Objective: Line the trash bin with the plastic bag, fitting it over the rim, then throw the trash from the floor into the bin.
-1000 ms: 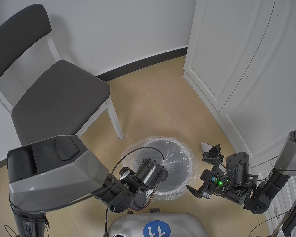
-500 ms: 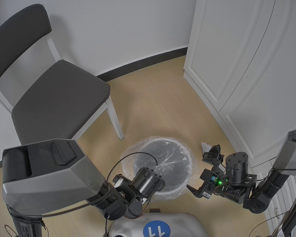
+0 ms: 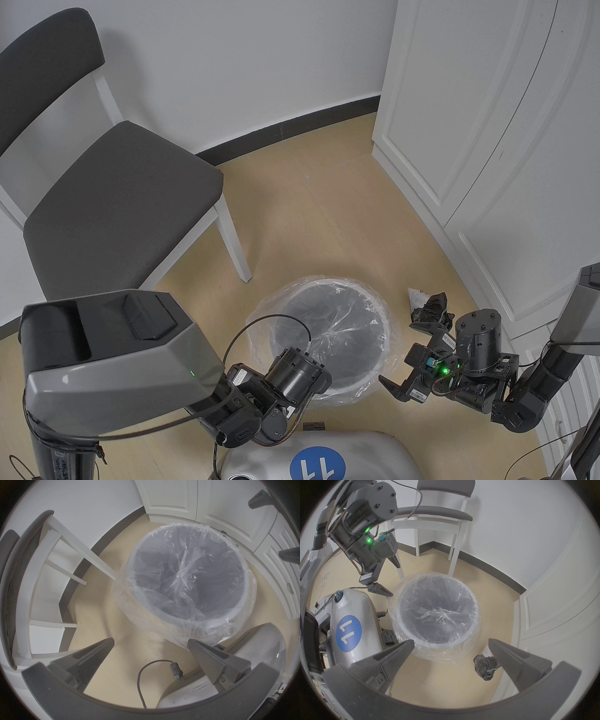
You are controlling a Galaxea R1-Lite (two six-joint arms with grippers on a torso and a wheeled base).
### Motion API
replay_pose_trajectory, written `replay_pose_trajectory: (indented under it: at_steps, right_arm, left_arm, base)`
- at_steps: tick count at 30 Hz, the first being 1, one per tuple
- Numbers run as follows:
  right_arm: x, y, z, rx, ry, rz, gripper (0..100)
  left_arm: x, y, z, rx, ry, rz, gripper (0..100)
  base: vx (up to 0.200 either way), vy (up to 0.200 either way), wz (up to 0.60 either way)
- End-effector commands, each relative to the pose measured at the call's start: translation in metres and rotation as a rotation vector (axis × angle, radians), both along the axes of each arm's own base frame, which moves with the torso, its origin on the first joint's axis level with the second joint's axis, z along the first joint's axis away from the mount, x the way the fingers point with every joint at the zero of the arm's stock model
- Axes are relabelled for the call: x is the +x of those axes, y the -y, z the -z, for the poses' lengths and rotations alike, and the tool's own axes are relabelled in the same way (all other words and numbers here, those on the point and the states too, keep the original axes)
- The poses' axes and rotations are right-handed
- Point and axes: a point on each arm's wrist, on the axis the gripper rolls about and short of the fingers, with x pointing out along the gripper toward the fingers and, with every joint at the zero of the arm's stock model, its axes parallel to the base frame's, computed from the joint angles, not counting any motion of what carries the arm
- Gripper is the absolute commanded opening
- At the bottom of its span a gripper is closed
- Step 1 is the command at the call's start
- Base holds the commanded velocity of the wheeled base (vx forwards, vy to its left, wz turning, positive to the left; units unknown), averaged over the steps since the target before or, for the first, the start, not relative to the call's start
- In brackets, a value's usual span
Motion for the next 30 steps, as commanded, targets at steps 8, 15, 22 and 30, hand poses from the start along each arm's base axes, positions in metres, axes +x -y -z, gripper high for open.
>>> replay_pose_trajectory:
  at_steps: [8, 15, 22, 30]
  right_arm:
    - [0.000, 0.000, 0.001, -0.003, -0.004, -0.001, 100]
    - [0.000, 0.000, 0.002, -0.003, -0.004, -0.001, 100]
    - [0.001, -0.002, 0.004, -0.006, -0.009, 0.000, 100]
    - [0.006, -0.006, 0.009, -0.008, -0.017, -0.004, 100]
  left_arm:
    - [0.026, -0.006, 0.025, -0.009, 0.001, -0.067, 100]
    - [0.030, -0.011, 0.026, -0.038, 0.025, -0.088, 100]
    - [0.015, -0.024, 0.005, -0.090, 0.018, -0.095, 100]
    - [-0.013, -0.042, -0.029, -0.145, 0.009, -0.057, 100]
  base:
    - [0.000, 0.000, 0.00]
    - [0.000, 0.000, 0.00]
    - [0.000, 0.000, 0.00]
    - [0.000, 0.000, 0.00]
